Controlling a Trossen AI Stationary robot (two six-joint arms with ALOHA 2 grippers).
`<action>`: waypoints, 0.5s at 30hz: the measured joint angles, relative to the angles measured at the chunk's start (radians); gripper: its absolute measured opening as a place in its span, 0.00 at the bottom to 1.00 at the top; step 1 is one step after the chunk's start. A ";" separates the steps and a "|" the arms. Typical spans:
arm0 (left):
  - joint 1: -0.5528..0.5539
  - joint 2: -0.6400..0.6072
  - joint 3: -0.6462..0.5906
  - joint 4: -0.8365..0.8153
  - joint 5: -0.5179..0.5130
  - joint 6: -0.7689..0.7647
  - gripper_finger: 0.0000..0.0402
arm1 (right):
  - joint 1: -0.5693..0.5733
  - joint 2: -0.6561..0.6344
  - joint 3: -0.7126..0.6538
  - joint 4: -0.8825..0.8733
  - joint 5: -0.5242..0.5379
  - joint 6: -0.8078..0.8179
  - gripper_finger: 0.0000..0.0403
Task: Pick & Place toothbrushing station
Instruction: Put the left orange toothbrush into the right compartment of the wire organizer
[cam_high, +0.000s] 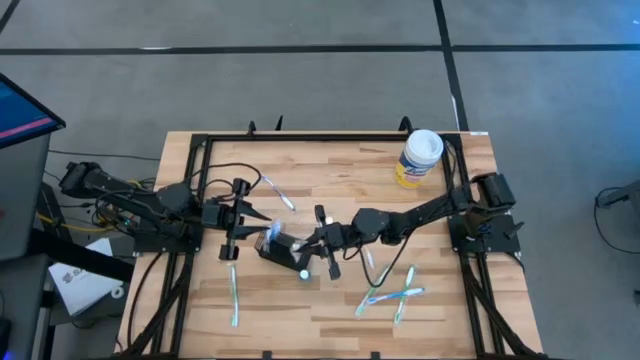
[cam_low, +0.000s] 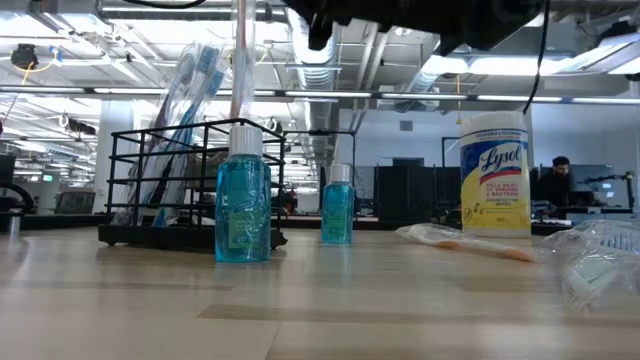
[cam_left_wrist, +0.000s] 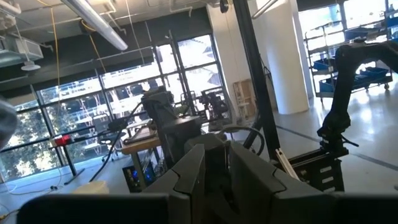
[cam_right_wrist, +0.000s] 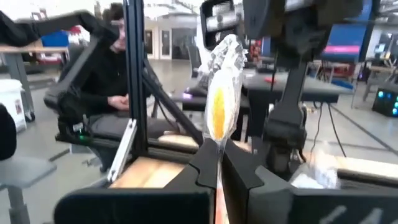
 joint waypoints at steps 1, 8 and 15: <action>0.000 0.000 0.000 -0.002 0.000 0.000 0.17 | -0.001 0.008 0.005 0.020 0.000 0.000 0.00; 0.000 0.000 0.000 -0.018 0.000 0.000 0.17 | -0.002 0.040 -0.002 0.042 0.000 0.000 0.00; 0.000 0.000 0.000 -0.023 0.000 0.000 0.17 | -0.003 0.040 -0.001 0.027 0.000 -0.005 0.00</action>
